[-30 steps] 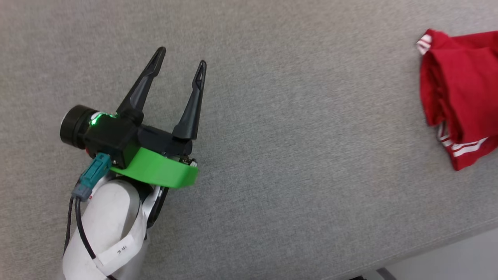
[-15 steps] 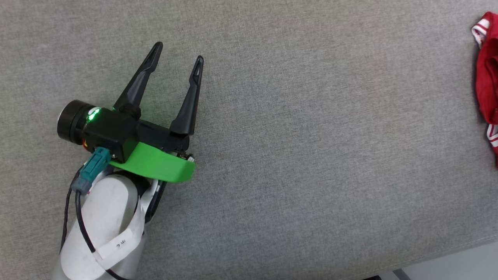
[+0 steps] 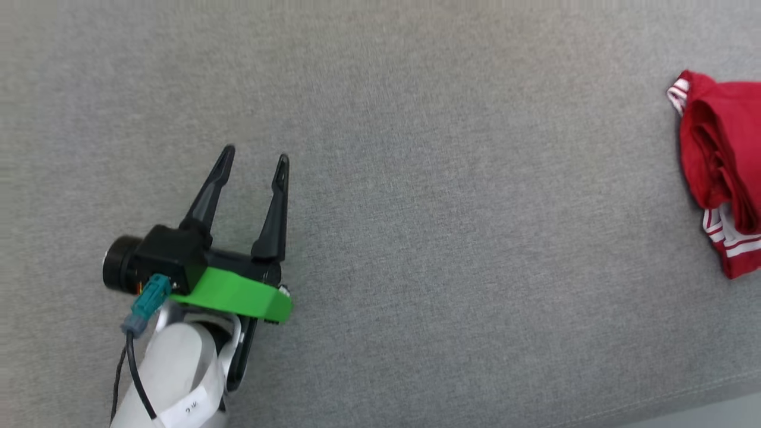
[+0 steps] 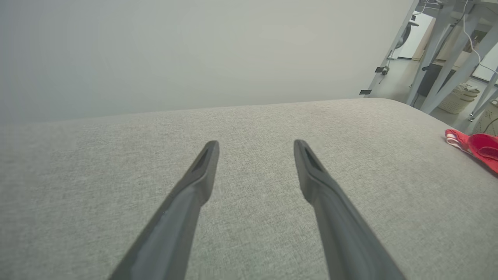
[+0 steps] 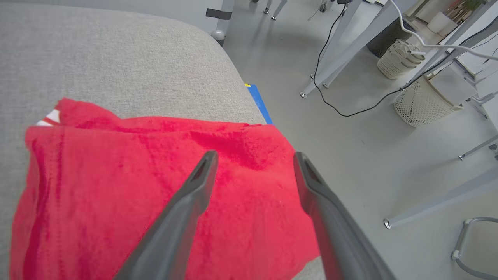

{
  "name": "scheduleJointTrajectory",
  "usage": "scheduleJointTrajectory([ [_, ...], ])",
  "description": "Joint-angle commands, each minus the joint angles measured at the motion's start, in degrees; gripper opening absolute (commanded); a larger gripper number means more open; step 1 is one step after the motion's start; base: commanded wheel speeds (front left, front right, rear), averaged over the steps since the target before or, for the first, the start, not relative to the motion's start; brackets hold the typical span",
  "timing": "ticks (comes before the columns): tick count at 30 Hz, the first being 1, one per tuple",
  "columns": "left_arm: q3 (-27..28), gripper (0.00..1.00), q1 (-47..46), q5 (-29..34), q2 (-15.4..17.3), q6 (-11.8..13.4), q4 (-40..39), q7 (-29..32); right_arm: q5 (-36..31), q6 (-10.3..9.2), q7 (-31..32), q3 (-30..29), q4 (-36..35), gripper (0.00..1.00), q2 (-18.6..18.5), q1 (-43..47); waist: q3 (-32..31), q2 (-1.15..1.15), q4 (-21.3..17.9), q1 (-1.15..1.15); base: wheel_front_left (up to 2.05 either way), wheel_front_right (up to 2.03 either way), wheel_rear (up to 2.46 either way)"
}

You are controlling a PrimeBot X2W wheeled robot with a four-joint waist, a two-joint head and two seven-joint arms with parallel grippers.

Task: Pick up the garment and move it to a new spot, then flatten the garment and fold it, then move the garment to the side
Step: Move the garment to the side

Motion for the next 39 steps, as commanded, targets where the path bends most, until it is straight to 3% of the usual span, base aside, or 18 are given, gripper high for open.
scheduleJointTrajectory([
  [1, 0.6, 1.00, 1.5, -0.5, -0.2, 0.7, 0.2, -0.4, 1.2, -0.05, -0.6, 0.3, -1.8, 1.00, 0.8, 2.4, -6.3, 0.00, 2.2, 0.00, 0.00, 0.00, 0.00],
  [7, 1.8, 1.00, 6.6, -2.2, -1.2, 2.5, 1.0, -1.1, 5.2, -0.05, -1.9, 3.1, -11.2, 1.00, 5.4, 13.2, -12.4, 0.00, 4.6, 0.00, 0.00, 0.00, 0.00],
  [17, 4.2, 1.00, 11.9, -4.0, -1.5, 4.7, 3.0, -1.7, 12.3, -0.05, -2.5, 12.8, -26.6, 1.00, 10.6, 27.5, -18.9, 0.00, 8.0, 0.00, 0.00, 0.00, 0.00],
  [28, 5.7, 1.00, 14.9, -5.5, -0.4, 4.1, 5.9, -2.2, 14.2, -0.05, -0.5, 19.2, -41.0, 1.00, 15.5, 38.0, -23.6, 0.00, 10.3, 0.00, 0.00, 0.00, 0.00],
  [39, 5.1, 1.00, 17.7, -6.2, -0.7, 3.4, 7.9, -2.5, 14.4, -0.05, 2.6, 21.7, -48.7, 1.00, 17.2, 43.8, -26.3, 0.00, 10.8, 0.00, 0.00, 0.00, 0.00],
])
